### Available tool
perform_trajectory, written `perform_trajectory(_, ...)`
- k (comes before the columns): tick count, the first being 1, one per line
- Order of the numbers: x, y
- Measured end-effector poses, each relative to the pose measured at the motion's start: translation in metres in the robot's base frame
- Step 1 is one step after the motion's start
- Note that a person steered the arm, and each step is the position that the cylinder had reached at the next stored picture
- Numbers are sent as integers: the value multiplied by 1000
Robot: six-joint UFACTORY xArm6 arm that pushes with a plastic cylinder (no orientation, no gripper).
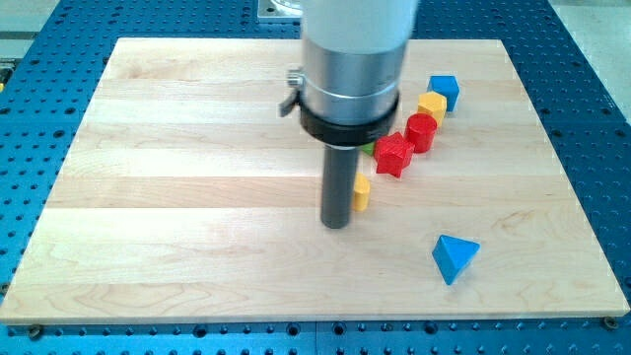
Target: Place the yellow heart vertically above the green circle
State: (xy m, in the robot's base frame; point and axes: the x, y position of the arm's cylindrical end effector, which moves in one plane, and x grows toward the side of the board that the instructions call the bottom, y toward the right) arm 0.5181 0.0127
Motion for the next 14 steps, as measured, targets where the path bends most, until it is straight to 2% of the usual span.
perform_trajectory(1,-2,-14)
perform_trajectory(3,50,53)
perform_trajectory(4,40,54)
perform_trajectory(6,-119,10)
perform_trajectory(7,-134,-6)
perform_trajectory(8,-135,-22)
perform_trajectory(9,-115,-54)
perform_trajectory(10,-47,-53)
perform_trajectory(11,-16,-46)
perform_trajectory(12,-29,-77)
perform_trajectory(13,-100,-86)
perform_trajectory(14,-103,-85)
